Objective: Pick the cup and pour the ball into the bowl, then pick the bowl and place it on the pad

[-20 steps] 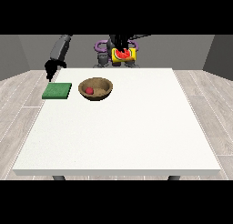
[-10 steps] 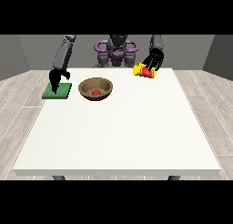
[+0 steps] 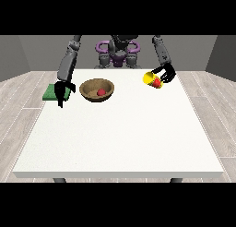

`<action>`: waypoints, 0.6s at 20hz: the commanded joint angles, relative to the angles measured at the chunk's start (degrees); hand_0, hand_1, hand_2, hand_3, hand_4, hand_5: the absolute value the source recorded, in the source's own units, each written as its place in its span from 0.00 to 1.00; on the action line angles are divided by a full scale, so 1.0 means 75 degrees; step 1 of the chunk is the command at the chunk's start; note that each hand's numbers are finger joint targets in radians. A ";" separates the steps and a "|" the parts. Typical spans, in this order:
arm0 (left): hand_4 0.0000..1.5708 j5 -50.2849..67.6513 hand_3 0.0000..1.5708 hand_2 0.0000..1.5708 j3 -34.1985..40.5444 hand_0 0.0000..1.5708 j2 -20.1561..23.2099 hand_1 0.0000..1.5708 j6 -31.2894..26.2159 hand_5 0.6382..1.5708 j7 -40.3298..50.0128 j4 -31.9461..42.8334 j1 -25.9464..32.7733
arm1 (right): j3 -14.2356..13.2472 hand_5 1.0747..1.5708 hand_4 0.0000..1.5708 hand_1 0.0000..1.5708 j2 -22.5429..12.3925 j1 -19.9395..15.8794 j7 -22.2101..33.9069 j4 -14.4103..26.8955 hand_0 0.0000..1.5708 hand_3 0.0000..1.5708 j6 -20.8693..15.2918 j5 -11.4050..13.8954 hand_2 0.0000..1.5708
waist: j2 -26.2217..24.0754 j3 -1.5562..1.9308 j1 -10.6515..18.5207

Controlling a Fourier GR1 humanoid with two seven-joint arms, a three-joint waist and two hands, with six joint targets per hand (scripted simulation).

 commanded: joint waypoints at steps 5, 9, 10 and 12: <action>0.00 0.1958 0.00 0.00 0.1027 0.00 0.0371 0.00 -0.1679 0.00 -0.1030 0.1083 -0.0243 | 0.0124 1.00 0.00 0.00 0.0062 -0.0567 0.0393 -0.0454 0.00 0.00 -0.0136 -0.0091 0.00 | 0.0542 0.0082 -0.0417; 0.00 0.1817 0.00 0.00 0.0775 0.00 0.0037 0.00 -0.1531 0.01 -0.0704 0.0865 -0.0307 | 0.0334 1.00 0.00 0.00 0.0897 -0.1051 0.0335 -0.0141 0.00 0.00 -0.1007 0.0109 0.00 | 0.0420 0.0099 -0.0415; 0.00 0.2016 0.00 0.00 0.1016 0.00 0.0304 0.00 -0.1769 0.02 -0.0487 0.0938 -0.0474 | 0.0392 1.00 0.00 0.00 0.0938 -0.0877 0.0453 -0.0106 0.00 0.00 -0.0854 0.0125 0.00 | 0.0242 0.0098 -0.0589; 0.00 0.2010 0.00 0.00 0.0887 0.00 0.0106 0.00 -0.1731 0.04 -0.0380 0.0787 -0.0293 | 0.0380 0.99 0.00 0.00 0.0882 -0.1023 0.0826 0.0117 0.00 0.00 -0.0700 0.0059 0.00 | -0.0037 0.0100 -0.0645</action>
